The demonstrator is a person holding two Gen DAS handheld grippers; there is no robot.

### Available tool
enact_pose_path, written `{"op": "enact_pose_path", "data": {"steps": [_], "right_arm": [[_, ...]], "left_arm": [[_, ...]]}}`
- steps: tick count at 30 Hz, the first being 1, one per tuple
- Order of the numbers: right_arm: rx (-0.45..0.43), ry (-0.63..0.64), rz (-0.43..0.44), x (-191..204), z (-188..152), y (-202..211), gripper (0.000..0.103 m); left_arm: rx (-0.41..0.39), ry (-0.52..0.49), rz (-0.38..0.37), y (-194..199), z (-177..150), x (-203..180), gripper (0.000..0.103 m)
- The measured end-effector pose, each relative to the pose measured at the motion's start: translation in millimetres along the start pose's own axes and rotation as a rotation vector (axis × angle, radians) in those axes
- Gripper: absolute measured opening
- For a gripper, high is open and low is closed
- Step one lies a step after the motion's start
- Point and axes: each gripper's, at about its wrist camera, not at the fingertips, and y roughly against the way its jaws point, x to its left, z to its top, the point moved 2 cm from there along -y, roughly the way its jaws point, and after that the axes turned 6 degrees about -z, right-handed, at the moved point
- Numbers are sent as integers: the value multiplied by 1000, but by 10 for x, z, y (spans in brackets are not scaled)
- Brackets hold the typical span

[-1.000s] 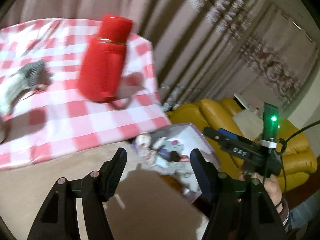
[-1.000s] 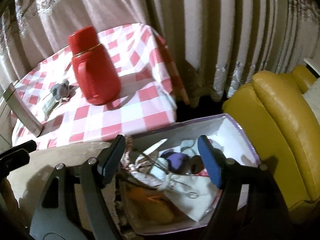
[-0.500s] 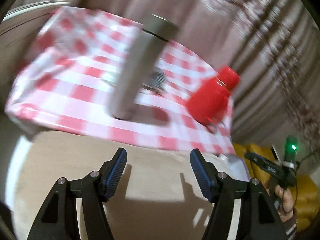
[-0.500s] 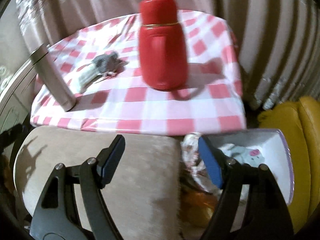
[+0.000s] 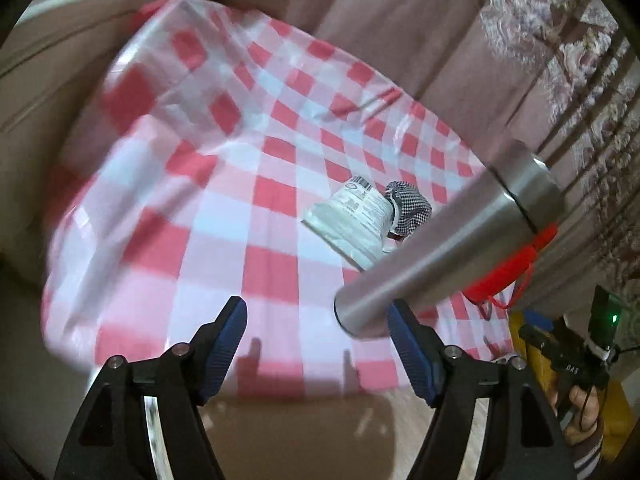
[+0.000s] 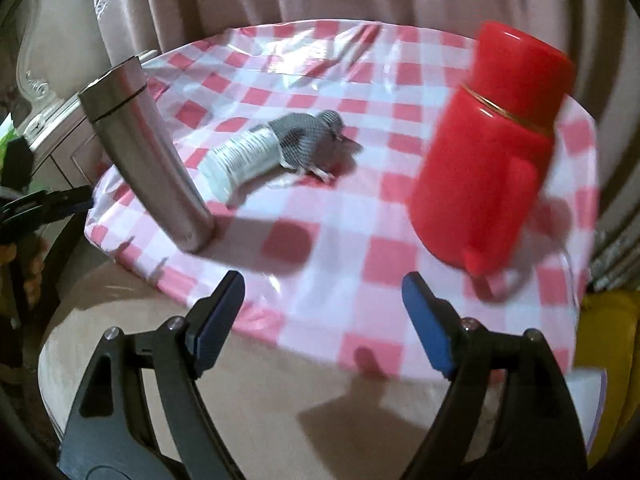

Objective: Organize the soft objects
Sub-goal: 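Move both tools back over the table toward the white packet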

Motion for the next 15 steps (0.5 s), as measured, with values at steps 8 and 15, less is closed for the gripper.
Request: {"op": "enact_pose_path", "data": {"steps": [8, 15], "right_arm": [[1, -25, 29, 141, 644, -533, 84], [28, -151, 92, 101, 1177, -1080, 90]], "left_arm": [[216, -53, -125, -805, 797, 35, 83], [459, -206, -105, -1525, 1251, -279, 93]]}}
